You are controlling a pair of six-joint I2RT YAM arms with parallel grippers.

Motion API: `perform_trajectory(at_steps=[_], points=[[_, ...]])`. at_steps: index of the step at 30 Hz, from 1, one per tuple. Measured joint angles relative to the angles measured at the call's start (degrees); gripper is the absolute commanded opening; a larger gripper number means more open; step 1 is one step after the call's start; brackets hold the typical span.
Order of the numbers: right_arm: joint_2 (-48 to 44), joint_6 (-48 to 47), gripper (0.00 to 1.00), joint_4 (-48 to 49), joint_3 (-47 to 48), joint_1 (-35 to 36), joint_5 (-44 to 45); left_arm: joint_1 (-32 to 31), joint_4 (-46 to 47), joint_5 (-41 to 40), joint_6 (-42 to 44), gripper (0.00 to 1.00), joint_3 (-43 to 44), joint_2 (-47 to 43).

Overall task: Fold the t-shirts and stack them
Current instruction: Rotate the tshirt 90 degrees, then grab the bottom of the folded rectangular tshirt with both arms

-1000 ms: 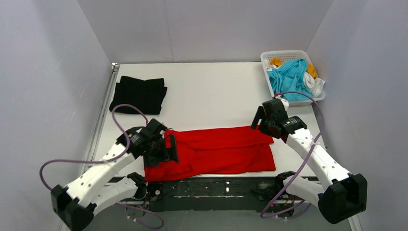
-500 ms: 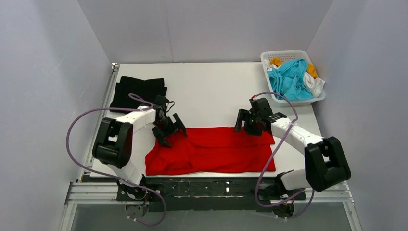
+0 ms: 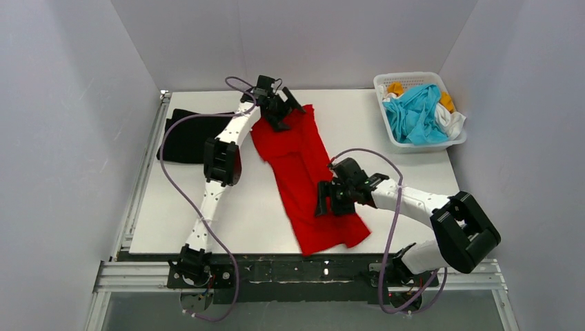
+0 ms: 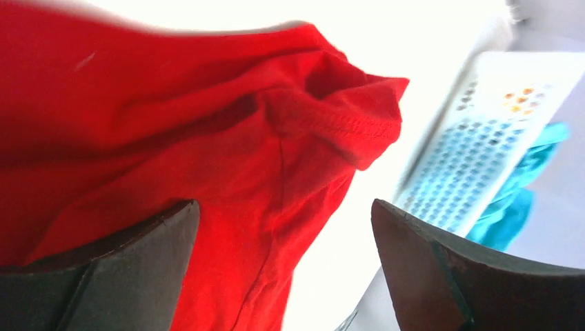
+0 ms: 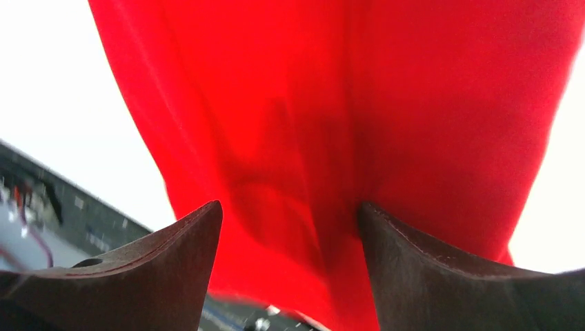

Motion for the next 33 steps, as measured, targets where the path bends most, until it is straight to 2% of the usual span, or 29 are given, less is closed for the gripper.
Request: perform_trajectory(at_steps=[2, 6, 9, 16, 22, 25, 30, 33], points=[[-0.26, 1.11, 0.80, -0.94, 0.15, 4.96, -1.53, -1.16, 4.31, 0.09, -3.41, 0.98, 7.43, 5.51], [0.00, 1.86, 0.80, -5.51, 2.97, 16.35, -3.96, -3.58, 12.26, -2.95, -8.81, 0.98, 5.64, 5.88], [0.63, 1.73, 0.80, -7.21, 6.73, 21.16, -4.11, -4.72, 13.99, -5.07, -9.49, 0.98, 5.77, 6.19], [-2.16, 2.69, 0.82, -9.64, 9.18, 21.33, 1.01, -6.14, 11.28, -11.98, -5.11, 0.98, 5.31, 4.74], [-14.99, 7.23, 0.90, -9.90, 7.21, 21.33, 9.55, -5.29, 6.27, -14.95, 0.24, 0.98, 4.92, 2.67], [-22.10, 11.39, 0.95, -10.27, 4.24, 21.07, 15.06, -3.58, 4.04, -13.97, 4.20, 0.98, 1.81, -0.04], [-27.32, 17.68, 0.95, -13.44, 0.04, 18.14, 20.35, -1.46, -0.83, -8.92, 9.77, 0.98, -4.55, -8.50], [-27.23, 18.80, 0.93, -15.34, -1.16, 16.17, 19.91, -1.33, -2.71, -4.98, 12.44, 0.98, -17.86, -21.86]])
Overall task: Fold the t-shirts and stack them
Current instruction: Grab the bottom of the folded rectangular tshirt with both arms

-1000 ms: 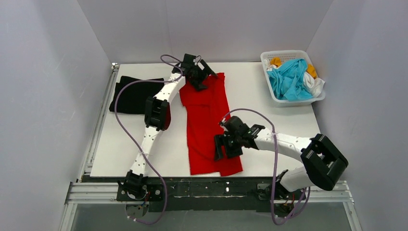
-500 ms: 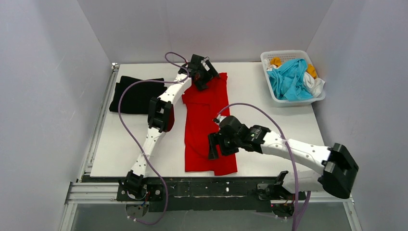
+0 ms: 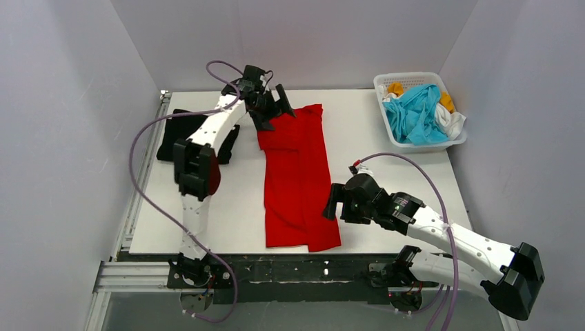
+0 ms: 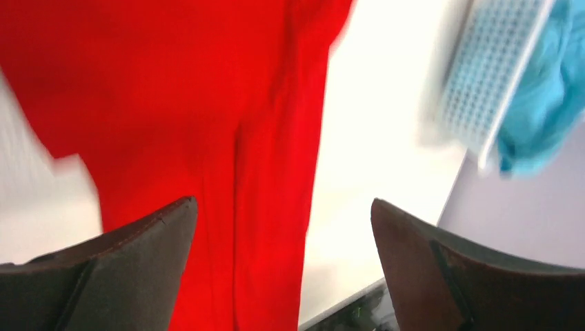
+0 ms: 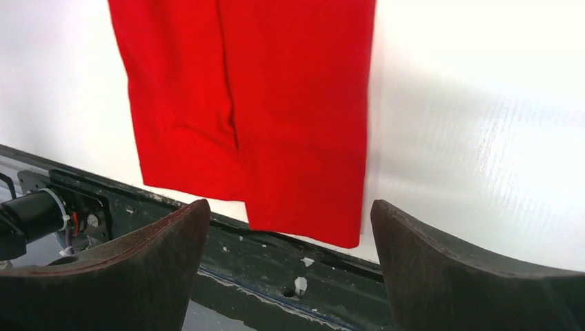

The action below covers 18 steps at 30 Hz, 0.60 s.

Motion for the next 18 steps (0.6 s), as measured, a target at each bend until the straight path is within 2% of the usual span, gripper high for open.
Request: perform_trajectory(at_steps=[1, 4, 7, 9, 14, 16, 18], points=[[0.24, 0.07, 0.91, -0.59, 0.00, -0.50, -0.35, -0.31, -0.04, 0.70, 0.57, 0.98, -4.87, -4.79], [1.46, 0.24, 0.88, -1.38, -0.24, -2.32, -1.99, -2.97, 2.14, -0.15, 2.10, 0.98, -28.06, -25.83], [1.31, 0.57, 0.83, -1.51, -2.45, -3.41, -3.74, -9.99, 1.42, -2.75, 2.54, 0.98, -49.94, -47.01], [0.46, 0.96, 0.77, -1.55, -4.90, -3.98, -5.49, -15.23, 1.20, -3.52, 2.14, 0.98, -60.48, -56.33], [-2.51, 1.29, 0.64, 0.39, -11.10, -4.52, -11.72, -20.41, -0.44, -5.07, -1.77, 0.97, -81.74, -69.46], [-2.99, 1.36, 0.56, 1.68, -12.94, -4.55, -13.57, -21.35, -0.15, -5.07, -3.52, 0.91, -86.99, -72.04], [-3.08, 1.29, 0.52, 3.21, -14.56, -4.59, -15.23, -21.97, 0.96, -4.96, -5.25, 0.81, -90.99, -73.85]])
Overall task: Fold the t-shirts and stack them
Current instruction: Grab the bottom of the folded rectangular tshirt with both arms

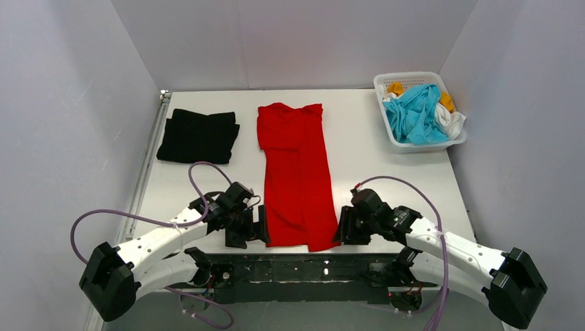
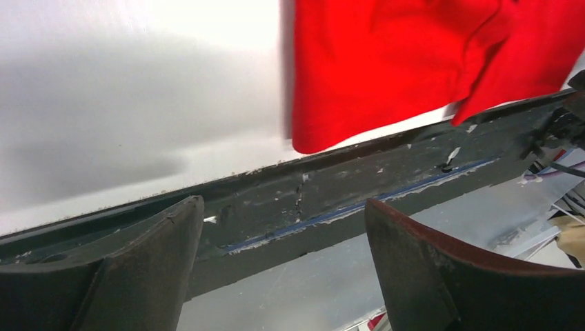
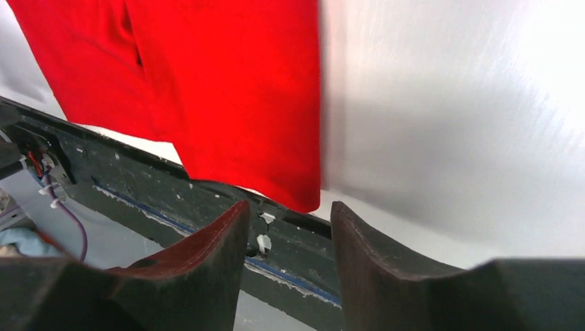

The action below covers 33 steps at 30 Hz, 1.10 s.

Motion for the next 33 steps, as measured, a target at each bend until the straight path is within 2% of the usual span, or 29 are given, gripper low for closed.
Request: perform_trajectory(at_steps=[4, 9, 12, 15, 21, 24, 27, 30, 32, 33], points=[[0.96, 0.02, 0.46, 1.09, -0.70, 0.00, -1.38, -0.39, 4.79, 1.68, -2.67, 0.73, -4.13, 0.22], [3.41, 0.07, 0.44, 1.97, -1.20, 0.00, -1.92, -0.81, 11.96, 5.11, -5.01, 0.60, -5.18, 5.75], [4.63, 0.00, 0.40, 2.75, -1.42, 0.00, -2.21, -1.11, 14.78, 6.01, -5.66, 0.57, -5.57, 7.74], [6.45, -0.17, 0.39, 3.85, -1.42, 0.00, -2.36, -1.20, 16.37, 6.58, -5.90, 0.50, -5.99, 8.98], [9.53, -0.20, 0.35, 7.26, -1.40, -0.07, -3.91, -1.29, 17.27, 7.45, -5.33, 0.43, -5.95, 11.72], [10.43, -0.24, 0.29, 8.39, -1.40, -0.07, -4.39, -1.29, 17.70, 8.09, -5.16, 0.33, -5.70, 13.00], [11.19, -0.46, 0.18, 9.05, -1.40, -0.11, -4.72, -1.31, 17.79, 8.57, -5.07, 0.23, -5.27, 14.78], [11.61, -0.90, 0.09, 9.38, -1.40, -0.13, -4.70, -1.33, 18.16, 8.85, -4.83, 0.00, -4.85, 16.52], [11.78, -1.22, 0.01, 9.49, -1.40, -0.13, -4.68, -1.38, 18.34, 8.85, -4.66, 0.00, -4.61, 17.62], [11.91, -1.31, 0.01, 9.57, -1.40, -0.13, -4.70, -1.40, 18.38, 9.11, -4.50, 0.00, -4.31, 18.10]])
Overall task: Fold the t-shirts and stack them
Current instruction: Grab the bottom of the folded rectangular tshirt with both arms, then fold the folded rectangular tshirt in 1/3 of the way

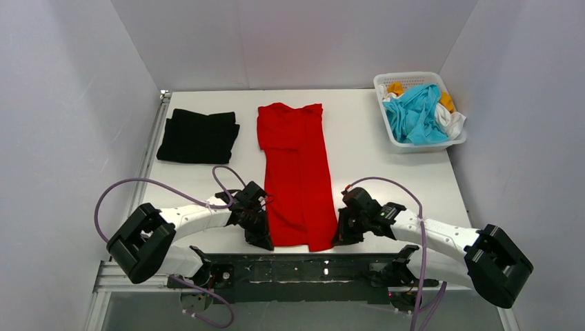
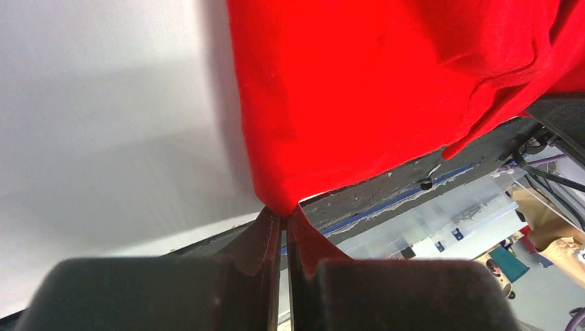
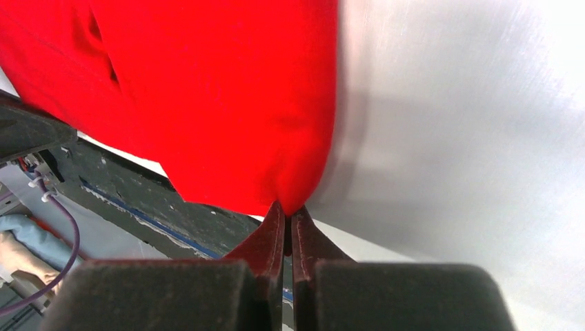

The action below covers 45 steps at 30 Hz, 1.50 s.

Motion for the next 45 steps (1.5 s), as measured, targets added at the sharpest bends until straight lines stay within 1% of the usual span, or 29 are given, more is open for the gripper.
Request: perform_trajectory(at_steps=[6, 9, 15, 21, 25, 28, 31, 33, 39, 45], points=[[-0.04, -0.11, 0.01, -0.02, 0.00, -0.02, -0.68, 0.00, -0.57, 0.02, 1.49, 0.00, 0.24, -0.31], [-1.40, 0.13, 0.01, -1.14, 0.00, -0.02, -1.53, 0.00, -2.29, -0.98, 2.49, 0.00, -1.18, -3.63], [-6.97, 1.05, 0.01, -2.19, 0.00, -0.02, -4.55, -0.02, -6.47, -2.82, 4.24, 0.00, -2.97, -12.17], [-8.44, 1.73, 0.01, -4.17, 0.98, -0.02, -5.95, -0.07, -7.41, -2.05, 3.91, 0.00, -2.62, -15.52], [-8.46, 1.88, 0.01, -5.40, 4.48, -0.02, -5.46, -0.09, -7.89, -3.06, 3.50, 0.00, -0.11, -15.76], [-6.32, 1.38, 0.01, -7.02, 9.68, -0.28, -4.31, 0.37, -7.85, -4.07, 3.50, 0.00, 4.07, -12.87], [-1.95, 0.44, 0.01, -7.67, 16.13, -1.86, -2.45, 1.79, -7.56, -5.18, 4.00, 0.00, 9.22, -8.61], [1.20, -0.39, 0.01, -7.69, 19.85, -3.87, -0.72, 3.72, -7.63, -6.10, 4.61, 0.00, 12.61, -5.79], [10.82, -3.76, 0.01, -8.85, 31.15, -10.51, 4.59, 12.26, -9.09, -6.91, 7.17, 0.00, 23.19, 3.34], [20.92, -7.10, 0.01, -8.90, 41.70, -16.50, 5.22, 17.90, -11.30, -8.04, 10.12, 0.00, 36.20, 14.91]])
